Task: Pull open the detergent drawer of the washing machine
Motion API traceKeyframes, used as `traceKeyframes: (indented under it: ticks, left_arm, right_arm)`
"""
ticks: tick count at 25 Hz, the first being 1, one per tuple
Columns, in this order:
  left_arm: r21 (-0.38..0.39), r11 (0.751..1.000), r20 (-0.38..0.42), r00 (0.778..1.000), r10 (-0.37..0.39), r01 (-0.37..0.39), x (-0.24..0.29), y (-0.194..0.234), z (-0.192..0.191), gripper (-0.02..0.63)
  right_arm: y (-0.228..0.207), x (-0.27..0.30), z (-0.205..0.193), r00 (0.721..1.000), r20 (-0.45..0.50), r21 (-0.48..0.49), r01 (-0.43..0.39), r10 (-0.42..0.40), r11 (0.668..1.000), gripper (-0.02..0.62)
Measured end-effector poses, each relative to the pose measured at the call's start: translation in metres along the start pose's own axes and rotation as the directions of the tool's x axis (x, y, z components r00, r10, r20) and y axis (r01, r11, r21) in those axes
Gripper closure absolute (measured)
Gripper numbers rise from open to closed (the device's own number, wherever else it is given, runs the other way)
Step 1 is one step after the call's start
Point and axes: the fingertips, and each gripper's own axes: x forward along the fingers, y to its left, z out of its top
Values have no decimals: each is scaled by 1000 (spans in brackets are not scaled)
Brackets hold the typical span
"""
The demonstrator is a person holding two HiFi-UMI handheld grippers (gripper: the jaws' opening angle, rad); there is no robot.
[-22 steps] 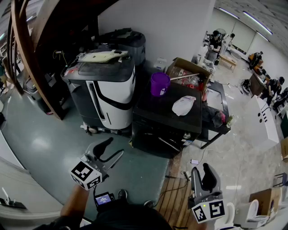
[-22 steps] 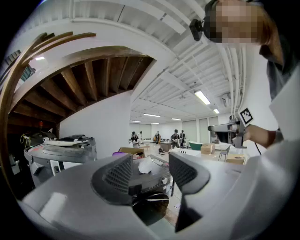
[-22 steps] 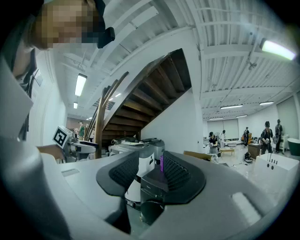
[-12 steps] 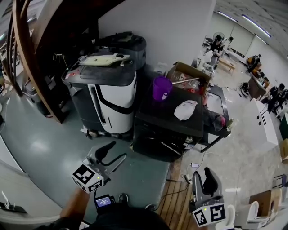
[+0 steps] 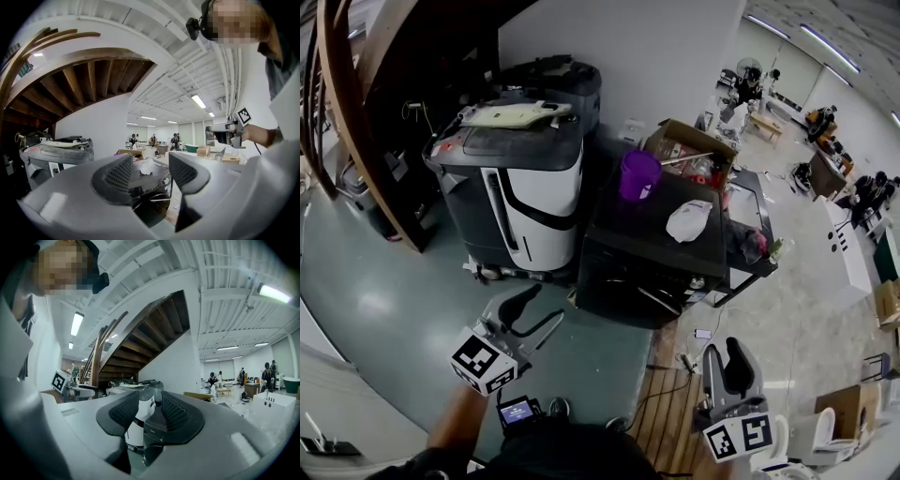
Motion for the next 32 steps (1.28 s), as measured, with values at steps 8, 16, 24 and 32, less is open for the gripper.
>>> traceKeyframes:
  ticks: [8, 16, 24, 32]
  left_arm:
    - [-15, 999, 18, 998, -52, 52, 4, 6, -3, 347]
    - [-23, 999, 15, 999, -45, 45, 14, 11, -7, 345]
    - [-8, 1000, -27, 1000, 3, -4, 33, 9, -7, 347]
    - [9, 997, -65, 994, 83, -82, 65, 3, -9, 347]
  right_arm:
    - [16, 17, -2, 1000, -24, -26, 10, -11, 1000, 453]
    - [12, 35, -8, 1000, -24, -3, -17, 17, 1000, 453]
    - [-19, 56, -15, 998, -20, 32, -59, 60, 998, 453]
    - [-69, 81, -25, 992, 0, 83, -126, 126, 989, 453]
